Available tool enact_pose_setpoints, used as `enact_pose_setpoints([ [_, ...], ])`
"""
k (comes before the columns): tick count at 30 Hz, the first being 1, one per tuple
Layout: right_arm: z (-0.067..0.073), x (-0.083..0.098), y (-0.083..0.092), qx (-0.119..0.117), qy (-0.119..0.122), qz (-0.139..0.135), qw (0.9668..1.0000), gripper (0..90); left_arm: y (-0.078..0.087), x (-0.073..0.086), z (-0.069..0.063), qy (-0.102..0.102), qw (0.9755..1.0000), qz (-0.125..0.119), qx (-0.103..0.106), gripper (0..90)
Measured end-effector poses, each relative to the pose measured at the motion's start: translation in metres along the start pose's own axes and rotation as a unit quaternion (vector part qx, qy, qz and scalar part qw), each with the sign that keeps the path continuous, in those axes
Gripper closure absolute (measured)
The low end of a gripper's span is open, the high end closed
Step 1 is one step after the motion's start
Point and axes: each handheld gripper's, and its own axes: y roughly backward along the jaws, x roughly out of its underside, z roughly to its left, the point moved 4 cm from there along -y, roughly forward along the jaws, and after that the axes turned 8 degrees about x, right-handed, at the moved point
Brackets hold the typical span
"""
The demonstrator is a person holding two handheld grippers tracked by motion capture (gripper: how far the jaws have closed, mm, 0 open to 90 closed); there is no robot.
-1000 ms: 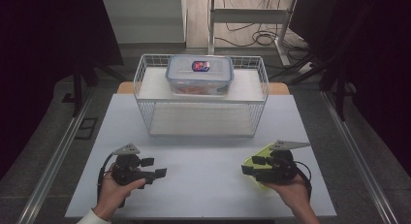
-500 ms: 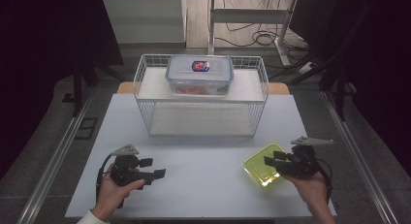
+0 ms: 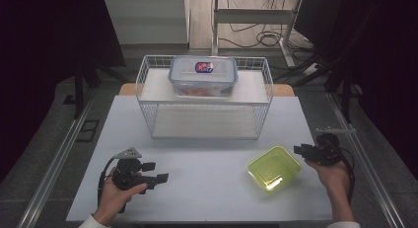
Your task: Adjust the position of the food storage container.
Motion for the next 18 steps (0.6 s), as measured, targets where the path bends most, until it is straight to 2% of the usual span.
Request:
enact_pose_setpoints([
  [1, -0.006, 0.003, -0.007, 0.025, 0.007, 0.019, 0.9995, 72.4, 0.0, 0.001, 0.0, 0.003, 1.0, 0.002, 0.005, 23.0],
  [5, -0.012, 0.008, -0.016, 0.044, 0.019, 0.045, 0.9979, 86.9, 0.001, 0.001, 0.0, 0.004, 1.0, 0.0, 0.005, 23.0],
  [7, -0.014, 0.011, -0.02, 0.057, 0.027, 0.059, 0.9963, 88.7, 0.002, 0.001, 0.0, 0.005, 1.0, -0.002, 0.004, 23.0],
  [11, -0.013, 0.015, -0.023, 0.067, 0.042, 0.08, 0.9937, 89.3, 0.005, 0.001, 0.002, 0.003, 1.0, -0.005, 0.001, 23.2],
  [18, -0.005, 0.024, -0.023, 0.061, 0.06, 0.116, 0.9896, 89.3, 0.005, 0.001, 0.002, 0.003, 1.0, -0.005, 0.001, 23.3],
])
